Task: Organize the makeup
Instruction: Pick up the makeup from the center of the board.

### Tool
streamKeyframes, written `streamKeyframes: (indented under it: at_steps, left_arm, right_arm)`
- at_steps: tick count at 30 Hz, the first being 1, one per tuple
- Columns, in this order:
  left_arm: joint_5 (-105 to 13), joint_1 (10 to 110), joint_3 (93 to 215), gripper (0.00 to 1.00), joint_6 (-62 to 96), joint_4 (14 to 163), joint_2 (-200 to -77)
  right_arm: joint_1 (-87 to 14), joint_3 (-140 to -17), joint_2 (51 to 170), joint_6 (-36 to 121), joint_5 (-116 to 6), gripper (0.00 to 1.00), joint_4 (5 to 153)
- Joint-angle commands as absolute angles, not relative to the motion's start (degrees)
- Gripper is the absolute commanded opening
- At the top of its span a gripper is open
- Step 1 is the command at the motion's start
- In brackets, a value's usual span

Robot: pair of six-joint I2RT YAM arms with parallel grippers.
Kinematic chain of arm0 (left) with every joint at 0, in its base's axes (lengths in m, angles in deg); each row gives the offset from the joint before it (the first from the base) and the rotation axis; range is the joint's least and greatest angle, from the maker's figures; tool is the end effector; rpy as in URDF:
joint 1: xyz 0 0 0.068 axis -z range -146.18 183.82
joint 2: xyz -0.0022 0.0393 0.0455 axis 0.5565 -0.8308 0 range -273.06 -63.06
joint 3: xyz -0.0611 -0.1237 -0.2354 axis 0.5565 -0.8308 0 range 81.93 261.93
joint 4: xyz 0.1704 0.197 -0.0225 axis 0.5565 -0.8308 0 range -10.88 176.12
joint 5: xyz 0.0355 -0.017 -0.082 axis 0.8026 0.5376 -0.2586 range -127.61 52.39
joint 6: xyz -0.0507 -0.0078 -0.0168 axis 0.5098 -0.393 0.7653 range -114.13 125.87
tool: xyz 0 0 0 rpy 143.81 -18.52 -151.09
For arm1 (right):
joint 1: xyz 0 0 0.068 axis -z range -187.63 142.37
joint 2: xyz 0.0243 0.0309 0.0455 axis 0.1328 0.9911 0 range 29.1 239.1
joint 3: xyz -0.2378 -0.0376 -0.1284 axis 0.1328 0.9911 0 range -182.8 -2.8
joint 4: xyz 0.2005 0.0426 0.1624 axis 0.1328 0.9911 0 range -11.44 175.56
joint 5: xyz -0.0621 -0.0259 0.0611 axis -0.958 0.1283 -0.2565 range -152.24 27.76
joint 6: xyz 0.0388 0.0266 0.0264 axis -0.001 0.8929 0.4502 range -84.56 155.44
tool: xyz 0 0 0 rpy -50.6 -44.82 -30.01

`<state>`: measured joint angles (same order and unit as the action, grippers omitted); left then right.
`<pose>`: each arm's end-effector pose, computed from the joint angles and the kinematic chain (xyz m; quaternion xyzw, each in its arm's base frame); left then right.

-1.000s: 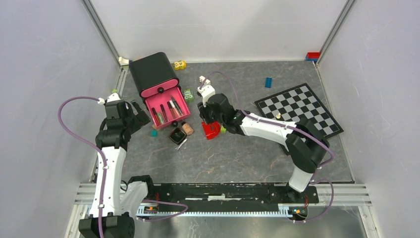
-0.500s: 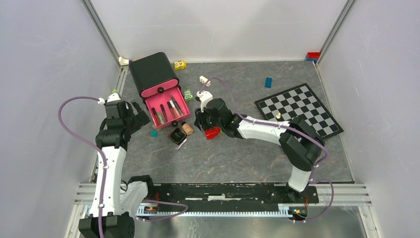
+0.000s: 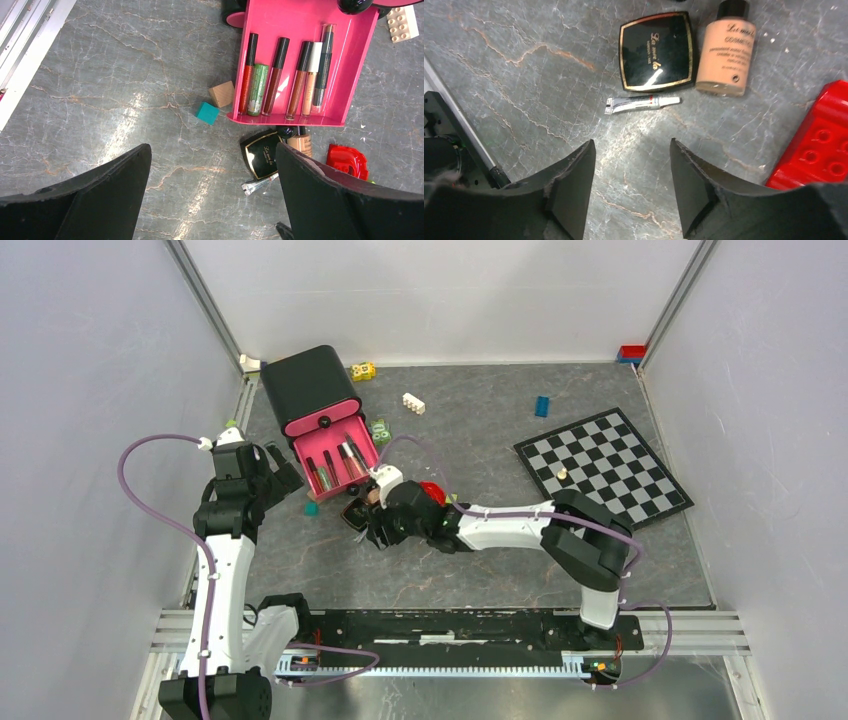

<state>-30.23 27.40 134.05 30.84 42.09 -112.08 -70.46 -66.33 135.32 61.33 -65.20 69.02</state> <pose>0.1693 0.0237 0.3143 -0.2712 0.8668 -0.0091 0.4184 0.1872 0.3605 0.1851 -0.2668 0.8378 0.3165 0.3561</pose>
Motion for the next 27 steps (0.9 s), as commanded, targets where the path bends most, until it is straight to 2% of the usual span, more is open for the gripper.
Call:
streamKeyframes:
  at_steps: [1,5,10,23,27]
  left_arm:
    - [-29.6,27.0,134.3,1.00,30.3,43.9,-111.8]
    - [-29.8,27.0,134.3,1.00,30.3,44.0,-111.8]
    - [-30.0,27.0,134.3,1.00,30.3,43.9,-111.7]
    - [-30.2,27.0,134.2,1.00,30.3,44.0,-111.4]
    - [-30.3,27.0,134.2,1.00,30.3,44.0,-111.5]
  right_arm:
    - [-73.1,-67.3,136.2,66.9,-75.6,0.67,70.0]
    - [-74.8,-69.4,138.2,70.2,-82.3,0.83,73.0]
    - [-75.8,-76.8,143.1,73.3,-88.0,0.93,80.2]
    - [-76.3,-87.5,152.8,73.9,-91.7,0.98,84.5]
    - [-76.7,-90.7,155.8,72.0,-92.9,0.95,88.3]
